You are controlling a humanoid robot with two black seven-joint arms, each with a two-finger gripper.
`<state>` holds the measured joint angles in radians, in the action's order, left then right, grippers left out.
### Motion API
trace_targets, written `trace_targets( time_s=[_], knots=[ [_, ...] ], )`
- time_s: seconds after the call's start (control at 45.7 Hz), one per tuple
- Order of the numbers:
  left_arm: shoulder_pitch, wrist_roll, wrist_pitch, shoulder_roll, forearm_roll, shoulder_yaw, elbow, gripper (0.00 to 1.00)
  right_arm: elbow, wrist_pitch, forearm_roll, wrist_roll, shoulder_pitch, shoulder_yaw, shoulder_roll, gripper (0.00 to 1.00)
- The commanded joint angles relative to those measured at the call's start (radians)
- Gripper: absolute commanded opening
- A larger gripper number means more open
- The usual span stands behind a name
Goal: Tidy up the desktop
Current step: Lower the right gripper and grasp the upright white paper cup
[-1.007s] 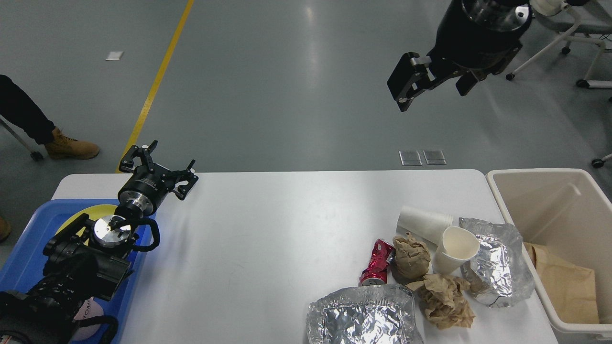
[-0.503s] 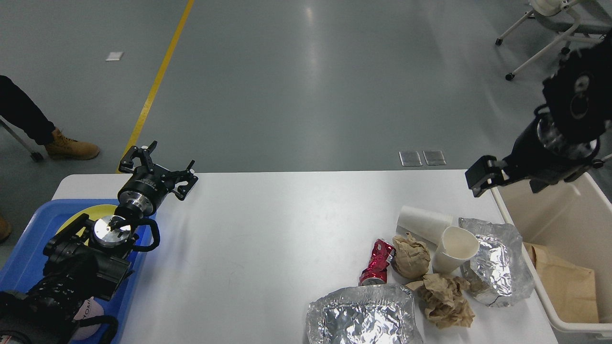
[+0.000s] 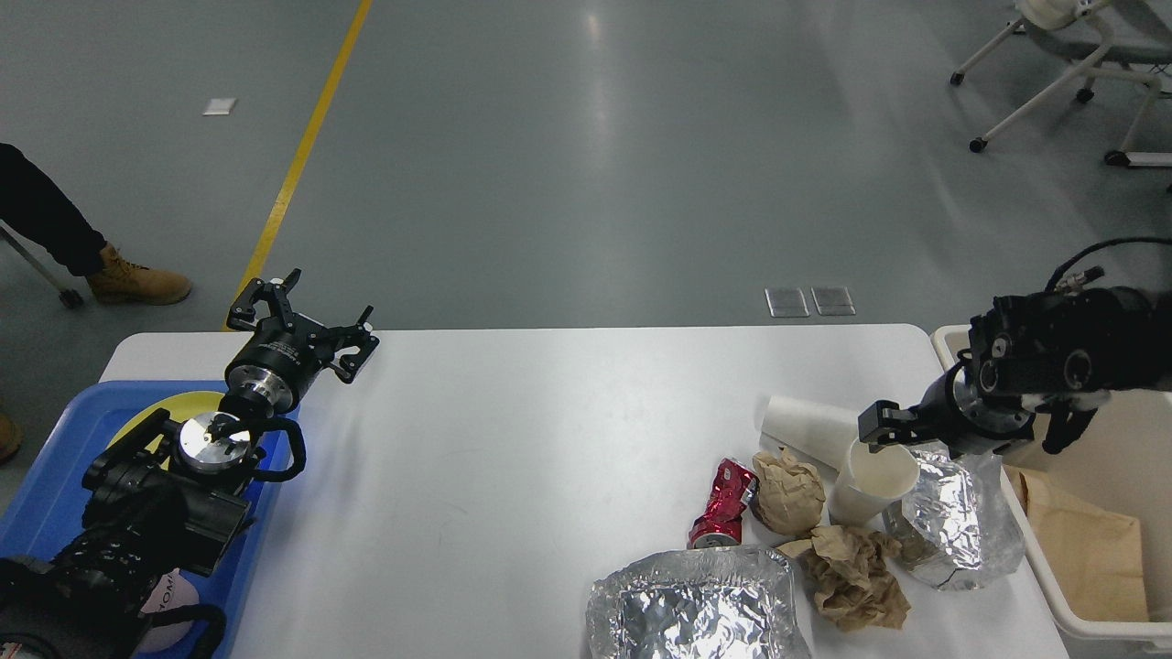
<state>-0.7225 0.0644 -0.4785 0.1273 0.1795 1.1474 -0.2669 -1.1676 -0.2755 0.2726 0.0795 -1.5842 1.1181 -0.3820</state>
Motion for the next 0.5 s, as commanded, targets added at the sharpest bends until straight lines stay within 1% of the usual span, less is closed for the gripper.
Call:
trace_targets(
  time_s=[0.0, 0.263, 0.306, 0.35, 0.482],
  knots=[
    [0.0, 0.0, 0.0, 0.0, 0.0, 0.0, 0.0, 0.96, 0.092, 0.006, 0.0, 0.0, 0.084, -0.004, 0.003, 0.89],
    [0.0, 0.0, 0.0, 0.0, 0.0, 0.0, 0.0, 0.96, 0.123, 0.007, 0.007, 0.0, 0.141, -0.024, 0.003, 0.88],
    [0.0, 0.0, 0.0, 0.0, 0.0, 0.0, 0.0, 0.96, 0.123, 0.007, 0.008, 0.0, 0.148, -0.035, 0.003, 0.85],
    [0.0, 0.0, 0.0, 0.0, 0.0, 0.0, 0.0, 0.96, 0.123, 0.006, 0.008, 0.0, 0.153, -0.04, 0.003, 0.76],
    [0.0, 0.0, 0.0, 0.0, 0.0, 0.0, 0.0, 0.96, 0.12, -0.007, 0.008, 0.003, 0.17, -0.041, 0.017, 0.3]
  ],
)
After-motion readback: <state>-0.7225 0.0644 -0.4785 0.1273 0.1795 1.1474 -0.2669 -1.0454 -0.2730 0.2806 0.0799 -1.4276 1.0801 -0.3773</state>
